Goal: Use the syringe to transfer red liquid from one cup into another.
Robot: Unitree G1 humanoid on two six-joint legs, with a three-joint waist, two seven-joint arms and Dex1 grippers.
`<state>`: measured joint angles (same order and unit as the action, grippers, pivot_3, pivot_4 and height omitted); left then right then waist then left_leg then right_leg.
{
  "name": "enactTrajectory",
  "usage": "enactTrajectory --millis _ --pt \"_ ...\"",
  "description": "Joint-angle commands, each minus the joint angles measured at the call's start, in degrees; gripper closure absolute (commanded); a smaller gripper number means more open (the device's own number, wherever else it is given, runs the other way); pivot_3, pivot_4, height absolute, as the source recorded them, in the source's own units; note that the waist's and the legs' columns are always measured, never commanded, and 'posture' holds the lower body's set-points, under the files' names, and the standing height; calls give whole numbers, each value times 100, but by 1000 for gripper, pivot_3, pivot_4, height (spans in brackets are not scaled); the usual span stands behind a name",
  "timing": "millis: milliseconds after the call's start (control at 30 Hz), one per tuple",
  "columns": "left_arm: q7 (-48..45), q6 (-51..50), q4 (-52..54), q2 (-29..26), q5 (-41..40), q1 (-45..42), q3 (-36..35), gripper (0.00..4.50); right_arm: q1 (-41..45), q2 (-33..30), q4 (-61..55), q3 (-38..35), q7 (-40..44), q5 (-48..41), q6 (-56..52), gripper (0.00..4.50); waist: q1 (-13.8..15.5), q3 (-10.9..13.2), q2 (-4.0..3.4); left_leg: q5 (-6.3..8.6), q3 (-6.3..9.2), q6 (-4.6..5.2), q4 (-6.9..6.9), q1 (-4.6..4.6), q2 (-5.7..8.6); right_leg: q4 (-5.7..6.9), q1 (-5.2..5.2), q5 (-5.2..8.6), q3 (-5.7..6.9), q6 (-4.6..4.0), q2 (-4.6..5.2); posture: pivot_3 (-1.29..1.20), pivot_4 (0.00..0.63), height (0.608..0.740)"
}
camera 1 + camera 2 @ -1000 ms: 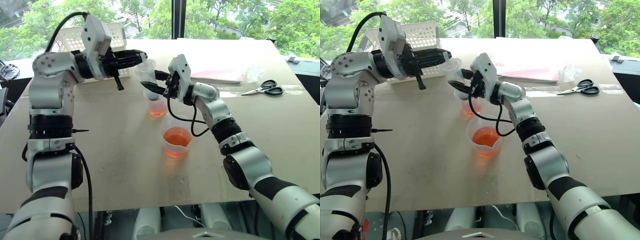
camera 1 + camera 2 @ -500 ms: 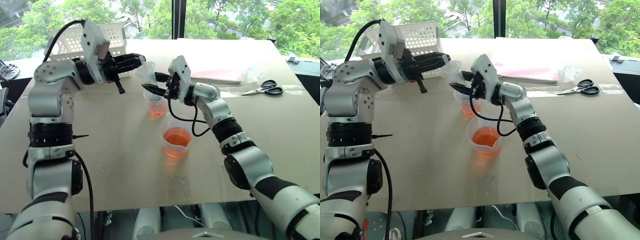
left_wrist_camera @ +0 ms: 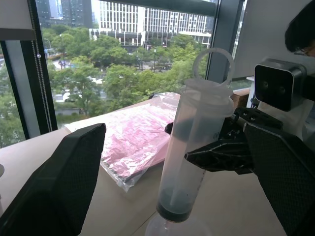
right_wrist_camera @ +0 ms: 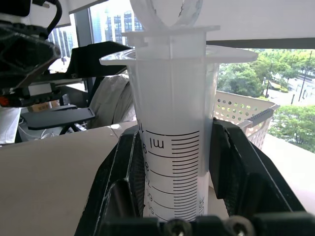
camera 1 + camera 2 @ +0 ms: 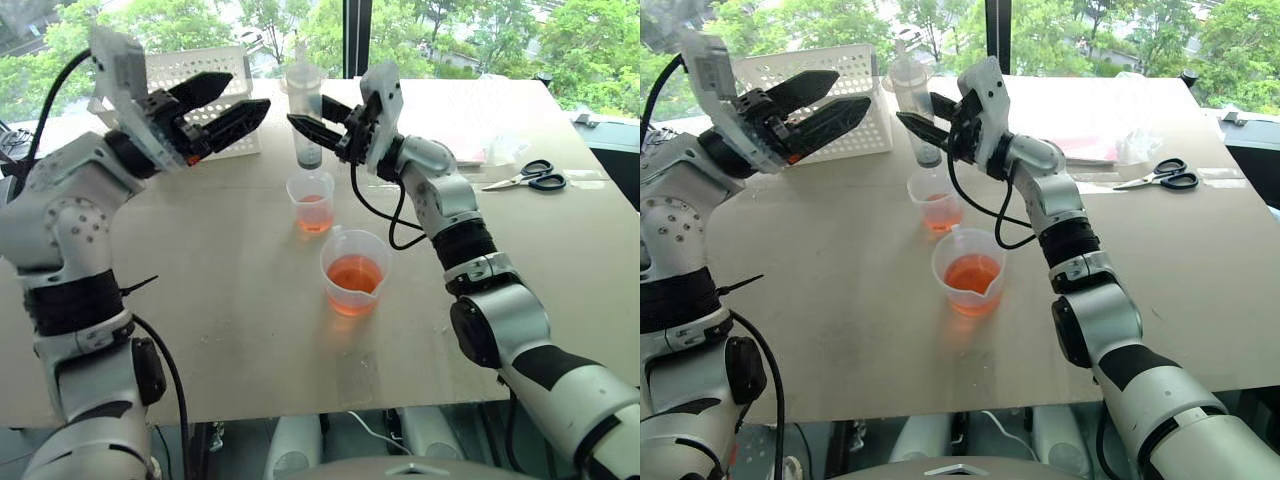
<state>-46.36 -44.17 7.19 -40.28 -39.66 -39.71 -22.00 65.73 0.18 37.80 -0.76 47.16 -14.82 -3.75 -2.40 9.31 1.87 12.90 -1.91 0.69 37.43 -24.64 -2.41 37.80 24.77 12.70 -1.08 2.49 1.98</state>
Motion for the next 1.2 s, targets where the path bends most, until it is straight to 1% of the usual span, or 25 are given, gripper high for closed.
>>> enactTrajectory --millis 33,167,300,433,467,533,567,633,667,700,733,767,800,867,933,1000,1033,1100,1133,1200 --pt "360 -267 618 47 -398 125 -125 63 71 -80 -785 -8 24 -223 -321 3117 21 0 0 0 4 0 0 -2 0 -1 0 0 4 0 0 0 150 740" --pt "771 -414 833 271 -653 -23 -15 63 -78 -147 -1353 342 53 -9 -359 3117 33 -1 2 1 9 1 1 -2 4 1 -1 0 8 0 1 0 150 740" --pt "1024 -301 830 371 -520 -257 231 63 -204 -155 -1714 584 -66 130 -375 3117 31 -2 3 1 9 2 2 2 5 -1 -2 0 9 0 1 0 150 740" --pt "1079 -121 737 412 -425 -457 434 63 -261 -143 -1890 690 -198 190 -436 3117 28 -2 3 0 7 1 2 5 6 0 -2 0 8 -1 1 0 150 740" --pt "1032 -69 702 403 -404 -496 490 290 -271 -138 -1920 707 -232 205 -465 3117 27 -2 3 0 7 0 2 5 6 0 -2 0 9 -1 1 0 150 740" --pt "919 18 679 378 -364 -503 591 902 -294 -142 -2000 739 -206 166 -601 3117 21 -2 2 0 7 0 2 5 6 0 -2 0 8 -1 1 0 150 740" --pt "887 50 673 373 -353 -495 623 1338 -311 -151 -2048 754 -170 139 -650 3117 20 -2 2 0 6 0 1 5 6 0 -1 0 8 -1 1 0 150 740" --pt "801 152 673 370 -336 -463 673 2381 -341 -157 -2141 768 -112 69 -798 3117 19 -2 2 -1 5 -1 1 5 6 0 -2 0 7 -1 0 0 150 740" --pt "764 176 669 378 -347 -455 680 2658 -353 -153 -2185 766 -115 41 -872 3117 21 -2 2 -1 4 -1 1 3 6 -1 -2 0 8 -1 0 0 150 740" --pt "733 202 663 378 -337 -452 687 2812 -363 -157 -2230 770 -111 17 -936 3117 21 -1 2 -1 2 -1 1 3 6 -1 -1 0 8 -1 0 0 150 740" --pt "713 214 659 377 -332 -452 686 2812 -372 -167 -2276 780 -98 -5 -995 2624 22 -1 2 -1 2 -1 1 2 6 -1 -2 0 8 -1 0 0 150 740" --pt "688 204 616 352 -349 -468 644 2815 -380 -189 -2341 783 -89 -26 -1063 1968 23 -2 2 -1 2 0 1 2 6 -4 -1 0 8 -1 0 0 150 740" --pt "672 206 569 312 -349 -480 600 2840 -389 -217 -2405 784 -69 -49 -1127 1657 22 -1 2 0 1 1 1 3 6 -7 -2 0 9 -1 0 0 150 740" --pt "741 103 409 250 -464 -571 400 2920 -409 -317 -2510 781 -23 -43 -1161 597 21 -1 2 1 1 3 1 3 6 -8 -1 0 10 -1 0 0 150 740" --pt "852 -112 160 75 -617 -707 141 2920 -441 -519 -2618 692 53 -84 -1200 0 22 -1 2 3 1 6 1 4 6 -10 -1 0 11 -1 0 0 150 740" --pt "920 -341 -7 -101 -775 -795 -46 2921 -509 -750 -2779 659 257 -178 -1246 0 21 -1 3 4 2 8 3 2 6 -11 -1 0 13 -1 0 0 150 740" --pt "940 -547 -110 -255 -888 -840 -143 2921 -584 -923 -2919 622 496 -323 -1266 0 21 -2 3 4 5 9 3 2 6 -12 -2 0 13 -1 0 0 150 740" --pt "844 -1205 -282 -829 -963 -782 -166 2921 -841 -1428 -3410 441 1169 -884 -1568 0 25 -2 3 5 9 9 2 0 6 -14 -2 0 15 0 0 0 150 740" --pt "845 -1656 -379 -1096 -1095 -749 -206 2921 -978 -1662 -3668 336 1429 -1177 -1755 0 28 -2 3 5 11 9 2 -4 6 -10 -3 0 19 0 0 0 150 740" --pt "1058 -2763 -713 -1430 -1518 -878 -411 2921 -1334 -2213 -4257 159 1998 -1794 -2162 0 45 -1 1 5 19 10 0 -7 6 -13 -4 1 17 0 1 0 150 740"
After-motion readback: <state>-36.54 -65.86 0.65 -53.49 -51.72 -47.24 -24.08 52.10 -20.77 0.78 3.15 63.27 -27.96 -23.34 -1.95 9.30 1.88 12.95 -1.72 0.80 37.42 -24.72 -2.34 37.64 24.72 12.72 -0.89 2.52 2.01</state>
